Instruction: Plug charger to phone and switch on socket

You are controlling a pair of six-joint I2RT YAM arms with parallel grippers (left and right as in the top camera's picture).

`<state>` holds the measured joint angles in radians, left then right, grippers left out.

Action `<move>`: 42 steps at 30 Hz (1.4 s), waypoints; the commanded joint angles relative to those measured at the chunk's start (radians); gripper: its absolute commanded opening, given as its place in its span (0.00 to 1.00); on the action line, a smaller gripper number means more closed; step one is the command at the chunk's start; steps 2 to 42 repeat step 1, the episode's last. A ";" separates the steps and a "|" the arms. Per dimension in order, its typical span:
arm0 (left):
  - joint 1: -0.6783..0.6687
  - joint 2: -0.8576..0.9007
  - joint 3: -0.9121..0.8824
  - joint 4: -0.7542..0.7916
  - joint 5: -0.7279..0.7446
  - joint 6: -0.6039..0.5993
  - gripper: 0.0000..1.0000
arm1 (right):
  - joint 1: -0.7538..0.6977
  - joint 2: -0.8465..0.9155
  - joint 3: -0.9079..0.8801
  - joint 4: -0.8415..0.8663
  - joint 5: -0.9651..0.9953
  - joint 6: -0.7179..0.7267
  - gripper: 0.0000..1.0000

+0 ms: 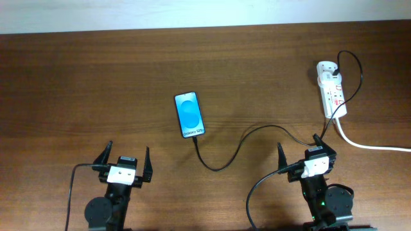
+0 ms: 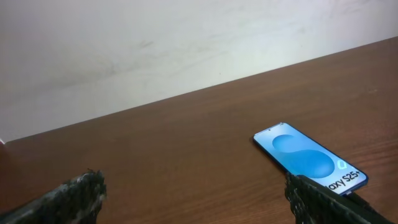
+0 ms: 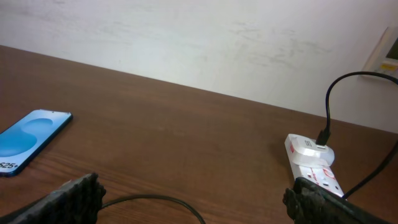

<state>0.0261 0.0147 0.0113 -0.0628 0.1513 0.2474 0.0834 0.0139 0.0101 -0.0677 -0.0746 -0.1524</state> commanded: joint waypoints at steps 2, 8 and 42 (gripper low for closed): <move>-0.004 -0.010 -0.002 -0.006 -0.007 0.016 0.99 | 0.009 -0.010 -0.005 -0.006 0.005 0.014 0.98; -0.004 -0.010 -0.002 -0.006 -0.007 0.016 0.99 | 0.009 -0.010 -0.005 -0.006 0.005 0.014 0.98; -0.004 -0.010 -0.002 -0.006 -0.007 0.016 0.99 | 0.009 -0.010 -0.005 -0.006 0.005 0.014 0.98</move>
